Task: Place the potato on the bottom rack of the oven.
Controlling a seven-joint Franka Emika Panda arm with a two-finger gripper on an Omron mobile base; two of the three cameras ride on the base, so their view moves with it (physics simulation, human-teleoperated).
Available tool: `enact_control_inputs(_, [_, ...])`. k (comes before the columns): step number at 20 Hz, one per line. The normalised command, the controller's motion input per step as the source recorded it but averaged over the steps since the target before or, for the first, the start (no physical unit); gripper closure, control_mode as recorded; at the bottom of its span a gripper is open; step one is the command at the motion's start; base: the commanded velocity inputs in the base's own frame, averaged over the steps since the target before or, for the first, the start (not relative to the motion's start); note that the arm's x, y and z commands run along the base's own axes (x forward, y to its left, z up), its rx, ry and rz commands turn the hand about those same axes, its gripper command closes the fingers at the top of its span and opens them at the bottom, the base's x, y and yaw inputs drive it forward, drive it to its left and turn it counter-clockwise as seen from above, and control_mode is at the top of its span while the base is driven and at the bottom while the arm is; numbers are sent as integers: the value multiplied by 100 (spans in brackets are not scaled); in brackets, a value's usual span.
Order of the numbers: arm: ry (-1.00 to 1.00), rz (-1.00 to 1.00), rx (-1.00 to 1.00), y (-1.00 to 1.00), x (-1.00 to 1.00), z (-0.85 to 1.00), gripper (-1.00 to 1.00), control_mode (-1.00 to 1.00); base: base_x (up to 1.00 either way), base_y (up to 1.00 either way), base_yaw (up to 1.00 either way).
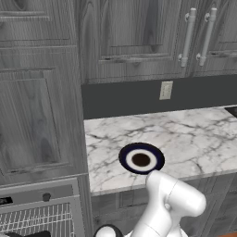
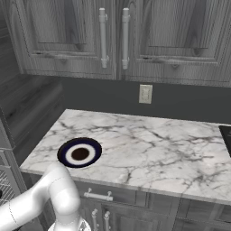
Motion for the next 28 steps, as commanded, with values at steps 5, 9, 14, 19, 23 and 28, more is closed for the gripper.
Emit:
enact_control_inputs(5, [0,0,0,1,-15,4,-100,-100,0,0,0])
enact_control_inputs(9, [-16,0,-3,5,-66,38,-100,-100,0,0,0])
enact_control_inputs(14, [-21,0,0,0,-92,64,-100,-100,0,0,0])
enact_control_inputs(19, [-7,0,11,-34,-77,92,-100,-100,0,0,0])
enact_control_inputs(23, [0,0,34,-82,-64,100,-100,-100,0,0,0])
enact_control_inputs(28, [0,0,40,-100,-42,65,-100,-100,0,0,0])
